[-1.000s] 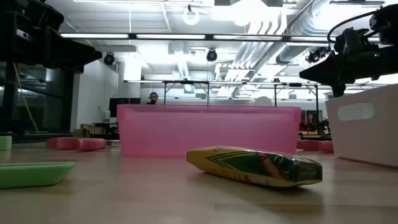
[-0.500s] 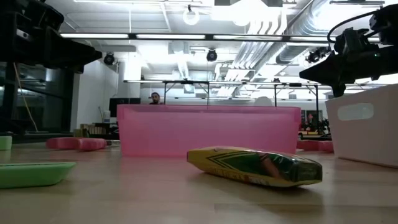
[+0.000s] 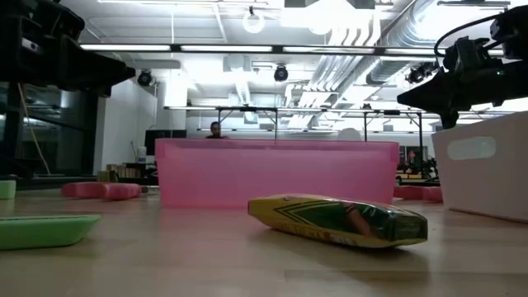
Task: Pick & Place School Supplies
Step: Put the yellow crayon box into the pink bin
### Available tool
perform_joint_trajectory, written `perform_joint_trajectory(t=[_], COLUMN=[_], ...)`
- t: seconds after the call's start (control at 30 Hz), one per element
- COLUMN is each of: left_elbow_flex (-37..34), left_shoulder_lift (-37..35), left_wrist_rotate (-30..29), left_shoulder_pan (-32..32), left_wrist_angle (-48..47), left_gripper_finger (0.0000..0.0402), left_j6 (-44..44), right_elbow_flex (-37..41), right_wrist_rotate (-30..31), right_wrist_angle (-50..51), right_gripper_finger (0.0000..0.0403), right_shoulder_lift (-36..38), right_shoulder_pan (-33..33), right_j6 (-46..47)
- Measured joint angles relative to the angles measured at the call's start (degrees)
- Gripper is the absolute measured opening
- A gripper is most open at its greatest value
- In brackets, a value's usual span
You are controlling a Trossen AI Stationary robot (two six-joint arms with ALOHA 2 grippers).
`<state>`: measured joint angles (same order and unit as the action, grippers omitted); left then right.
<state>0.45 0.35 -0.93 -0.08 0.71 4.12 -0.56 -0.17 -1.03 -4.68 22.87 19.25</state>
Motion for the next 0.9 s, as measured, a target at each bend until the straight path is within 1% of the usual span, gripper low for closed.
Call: perform_joint_trajectory(t=[0.13, 0.33, 0.43, 0.53, 0.6, 0.73, 0.77, 0.9], left_elbow_flex=[0.0, 0.0, 0.0, 1.2, 2.5, 6.4, 7.4, 12.6], left_shoulder_lift=[0.0, 0.0, 0.0, 0.0, 0.8, 6.0, 8.1, 18.7], left_wrist_rotate=[0.0, -0.7, -3.7, -6.1, -9.4, -19.4, -20.5, -20.4], left_shoulder_pan=[0.0, 0.1, 0.1, 0.1, 0.1, -0.1, -0.1, -0.1], left_wrist_angle=[0.2, 0.2, 1.1, 1.1, -0.5, -2.5, -3.1, -3.5], left_gripper_finger=[0.0124, 0.0124, 0.0124, 0.0124, 0.0124, 0.0124, 0.0124, 0.0124], left_j6=[-0.1, -3.7, -6.9, -5.6, -5.2, -6.1, -6.5, -6.5], right_elbow_flex=[0.0, 0.0, 0.0, 0.0, 0.0, 0.0, 0.0, 0.0], right_wrist_rotate=[0.0, 0.0, 0.0, 0.0, 0.0, 0.0, 0.0, 0.0], right_wrist_angle=[0.0, 0.0, 0.0, 0.0, 0.0, 0.0, 0.0, 0.0], right_gripper_finger=[0.0003, 0.0003, 0.0003, 0.0003, 0.0003, 0.0003, 0.0003, 0.0003], right_shoulder_lift=[0.0, 0.0, 0.0, 0.0, 0.0, 0.0, 0.0, 0.0], right_shoulder_pan=[0.0, 0.0, 0.0, 0.0, 0.0, 0.0, 0.0, 0.0], right_j6=[0.0, 0.0, 0.0, 0.0, 0.0, 0.0, 0.0, 0.0])
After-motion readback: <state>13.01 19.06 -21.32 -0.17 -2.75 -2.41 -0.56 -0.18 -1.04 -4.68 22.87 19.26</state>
